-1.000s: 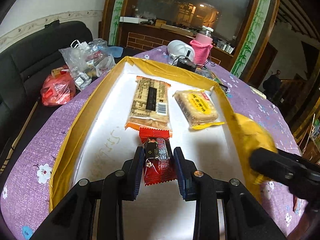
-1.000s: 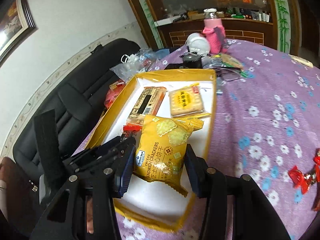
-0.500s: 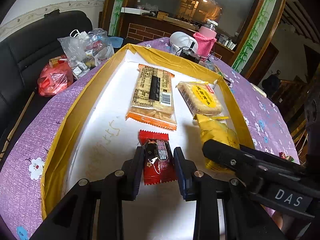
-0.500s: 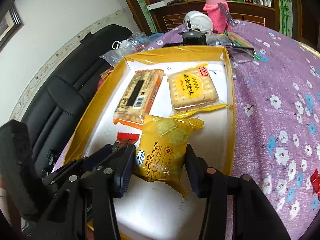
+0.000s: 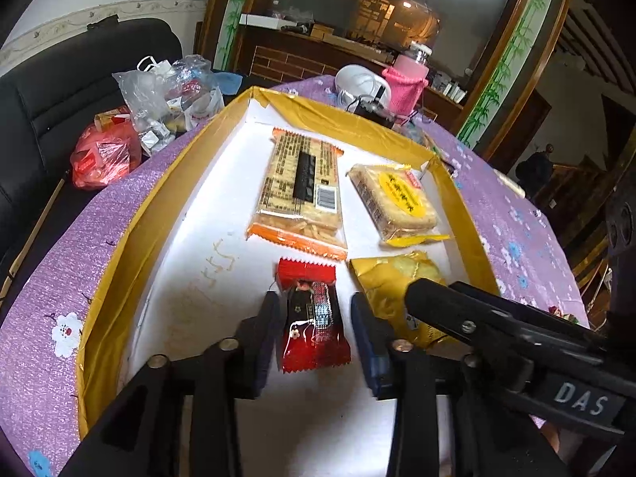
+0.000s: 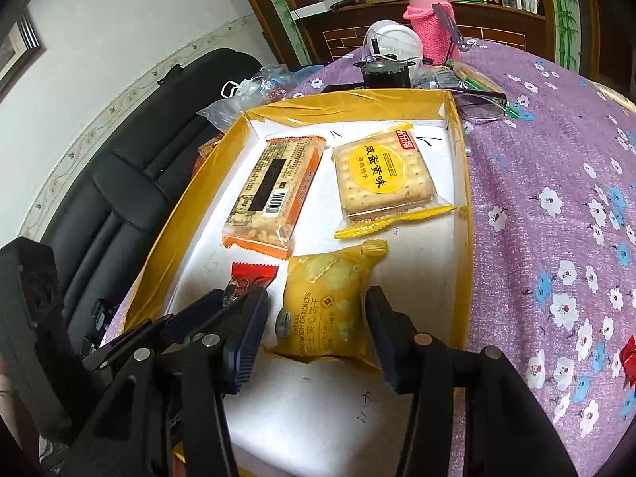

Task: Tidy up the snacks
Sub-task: 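Open left tool to release candy while right tool releases sandwich-cracker pack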

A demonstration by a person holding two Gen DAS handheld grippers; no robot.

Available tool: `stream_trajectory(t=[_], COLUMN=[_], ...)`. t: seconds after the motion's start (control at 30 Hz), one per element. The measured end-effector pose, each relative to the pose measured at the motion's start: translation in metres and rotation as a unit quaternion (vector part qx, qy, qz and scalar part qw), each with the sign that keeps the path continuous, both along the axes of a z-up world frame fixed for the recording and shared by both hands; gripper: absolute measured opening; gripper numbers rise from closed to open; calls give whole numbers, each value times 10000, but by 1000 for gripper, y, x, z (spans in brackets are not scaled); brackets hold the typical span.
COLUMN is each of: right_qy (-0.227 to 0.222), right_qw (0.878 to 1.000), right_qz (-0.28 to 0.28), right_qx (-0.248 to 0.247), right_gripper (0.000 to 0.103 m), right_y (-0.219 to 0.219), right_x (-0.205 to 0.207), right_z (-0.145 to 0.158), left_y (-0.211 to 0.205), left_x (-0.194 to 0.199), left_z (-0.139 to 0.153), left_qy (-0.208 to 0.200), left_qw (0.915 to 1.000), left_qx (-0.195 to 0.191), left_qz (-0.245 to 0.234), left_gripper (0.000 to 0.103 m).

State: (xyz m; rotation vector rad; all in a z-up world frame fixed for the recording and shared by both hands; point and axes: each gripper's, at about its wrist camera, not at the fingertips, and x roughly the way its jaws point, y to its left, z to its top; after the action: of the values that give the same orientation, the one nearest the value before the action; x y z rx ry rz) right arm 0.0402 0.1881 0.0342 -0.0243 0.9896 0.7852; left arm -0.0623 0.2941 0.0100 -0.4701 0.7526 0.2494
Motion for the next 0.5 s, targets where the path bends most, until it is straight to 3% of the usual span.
stream_trajectory(t=[0.07, 0.17, 0.3, 0.37, 0.5], right_qy=[-45, -123, -266, -304, -291], right_qw=[10000, 9997, 9989, 9987, 9983], right_qz=[-14, -54, -123, -144, -200], right_qx=[74, 217, 354, 390, 460], right_gripper=[52, 62, 65, 65, 65], right_y=[-6, -19, -39, -47, -62], right_x=[-2, -7, -17, -21, -27], right_z=[6, 15, 23, 25, 26], left_y=[1, 1, -2, -3, -6], left_x=[-4, -8, -13, -15, -18], left_z=[3, 7, 13, 15, 20], left_qy=[-146, -316, -532, -620, -778], left_qw=[9999, 9995, 9985, 9980, 9968], left_qx=[8, 23, 79, 103, 161], left_qz=[41, 88, 57, 43, 13], left_gripper=[58, 72, 79, 89, 92])
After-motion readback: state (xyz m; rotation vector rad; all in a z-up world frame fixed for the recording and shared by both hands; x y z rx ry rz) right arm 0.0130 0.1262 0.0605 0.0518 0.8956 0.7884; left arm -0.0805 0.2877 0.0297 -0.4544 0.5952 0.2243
